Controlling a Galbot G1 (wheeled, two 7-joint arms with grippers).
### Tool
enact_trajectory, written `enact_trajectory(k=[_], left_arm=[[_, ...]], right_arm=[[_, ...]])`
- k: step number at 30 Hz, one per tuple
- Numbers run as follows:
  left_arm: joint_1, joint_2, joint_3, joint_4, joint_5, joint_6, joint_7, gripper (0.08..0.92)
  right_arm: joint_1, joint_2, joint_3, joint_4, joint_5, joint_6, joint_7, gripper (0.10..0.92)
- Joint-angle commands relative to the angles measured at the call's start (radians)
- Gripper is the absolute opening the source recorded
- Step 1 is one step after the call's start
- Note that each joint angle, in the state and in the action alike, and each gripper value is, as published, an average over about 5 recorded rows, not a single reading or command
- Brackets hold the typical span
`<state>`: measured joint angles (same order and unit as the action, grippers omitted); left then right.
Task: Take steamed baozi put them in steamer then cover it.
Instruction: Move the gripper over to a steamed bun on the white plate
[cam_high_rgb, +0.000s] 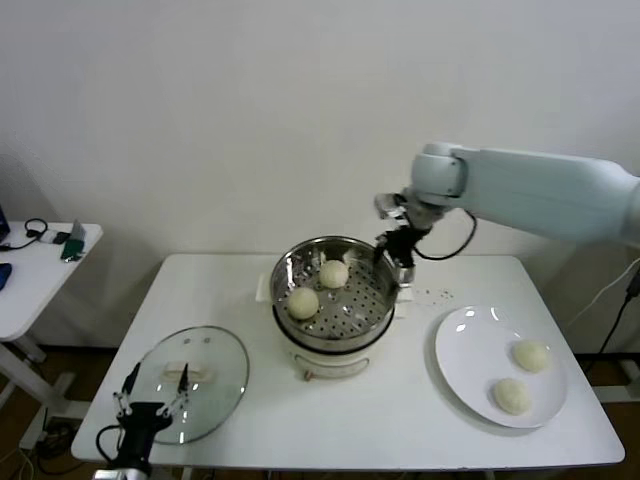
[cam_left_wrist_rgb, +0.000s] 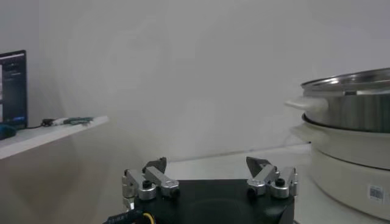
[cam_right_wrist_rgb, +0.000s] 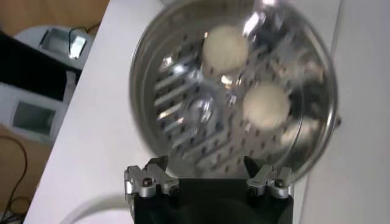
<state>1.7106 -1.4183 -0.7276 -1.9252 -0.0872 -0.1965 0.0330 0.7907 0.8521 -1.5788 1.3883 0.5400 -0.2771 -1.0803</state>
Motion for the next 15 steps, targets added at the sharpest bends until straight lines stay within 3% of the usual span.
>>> enact_trajectory(k=[1,15], left_arm=[[-0.013,-0.015,0.007,-0.007,0.016,0.017,0.000,0.823],[0.015,-0.021,-0.020,0.006,0.014,0.009,-0.002,0.823]], right_arm=[[-0.148,-0.335,0.064,0.112,-0.278,0.025,-0.018,0.823],[-0.522,-0.435,0.255,0.066,-0.451,0.036,-0.026,0.823]])
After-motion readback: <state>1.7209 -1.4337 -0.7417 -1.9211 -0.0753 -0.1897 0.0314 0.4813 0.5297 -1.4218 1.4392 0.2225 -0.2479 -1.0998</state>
